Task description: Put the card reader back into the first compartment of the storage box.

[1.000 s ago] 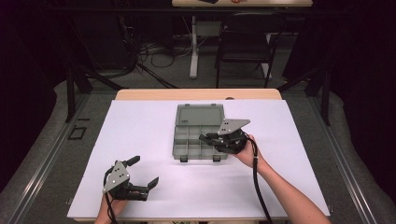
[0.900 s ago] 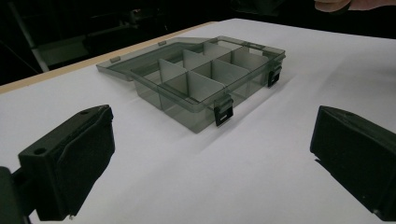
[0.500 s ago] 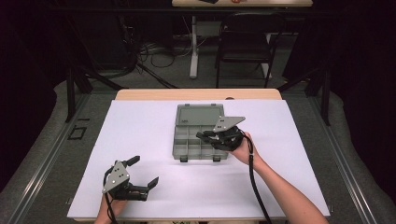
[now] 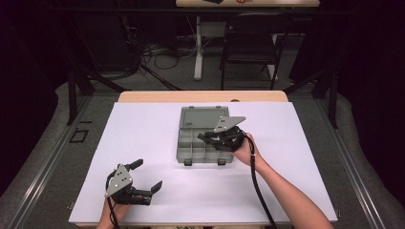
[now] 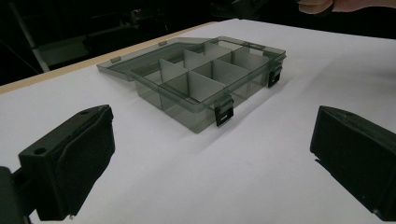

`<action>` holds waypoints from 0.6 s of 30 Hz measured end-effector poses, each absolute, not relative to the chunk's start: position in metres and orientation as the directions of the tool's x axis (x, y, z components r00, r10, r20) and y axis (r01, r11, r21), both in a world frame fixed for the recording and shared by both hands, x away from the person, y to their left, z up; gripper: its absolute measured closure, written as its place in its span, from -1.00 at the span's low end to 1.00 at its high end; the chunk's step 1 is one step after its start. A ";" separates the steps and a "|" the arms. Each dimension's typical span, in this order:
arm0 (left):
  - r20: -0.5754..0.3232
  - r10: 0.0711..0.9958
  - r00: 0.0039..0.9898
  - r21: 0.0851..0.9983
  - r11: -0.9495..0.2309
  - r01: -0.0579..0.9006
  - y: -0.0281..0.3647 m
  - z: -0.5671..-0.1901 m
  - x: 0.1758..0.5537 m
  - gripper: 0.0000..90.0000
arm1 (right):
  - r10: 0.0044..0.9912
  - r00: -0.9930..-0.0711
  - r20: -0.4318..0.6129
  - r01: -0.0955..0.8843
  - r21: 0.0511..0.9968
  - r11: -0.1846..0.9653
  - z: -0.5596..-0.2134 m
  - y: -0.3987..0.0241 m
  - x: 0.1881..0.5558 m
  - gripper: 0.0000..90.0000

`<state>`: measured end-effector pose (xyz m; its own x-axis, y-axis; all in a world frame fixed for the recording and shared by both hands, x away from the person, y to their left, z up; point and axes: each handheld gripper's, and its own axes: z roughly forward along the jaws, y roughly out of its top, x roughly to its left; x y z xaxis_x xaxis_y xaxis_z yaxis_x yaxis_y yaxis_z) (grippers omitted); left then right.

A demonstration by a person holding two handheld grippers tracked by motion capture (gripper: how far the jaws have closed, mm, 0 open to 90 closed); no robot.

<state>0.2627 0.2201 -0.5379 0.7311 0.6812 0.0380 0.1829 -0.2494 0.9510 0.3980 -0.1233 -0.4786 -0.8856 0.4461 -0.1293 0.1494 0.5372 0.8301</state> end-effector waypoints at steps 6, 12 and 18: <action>0.038 0.681 0.731 0.951 -0.250 0.183 0.220 -0.538 0.263 -1.00 | 0.444 -0.886 -0.131 0.149 0.827 0.541 -0.476 -0.116 0.401 0.64; 0.038 0.681 0.731 0.951 -0.249 0.183 0.220 -0.538 0.263 -1.00 | 0.434 -0.890 -0.141 0.140 0.822 0.552 -0.474 -0.108 0.403 0.64; 0.036 0.680 0.732 0.951 -0.248 0.184 0.220 -0.538 0.262 -1.00 | 0.430 -0.892 -0.136 0.144 0.817 0.558 -0.475 -0.101 0.406 0.64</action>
<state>0.2624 0.2200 -0.5378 0.7319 0.6804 0.0361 0.1836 -0.2481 0.9512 0.4062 -0.1010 -0.4752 -0.8923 0.4304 -0.1361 0.1444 0.5578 0.8173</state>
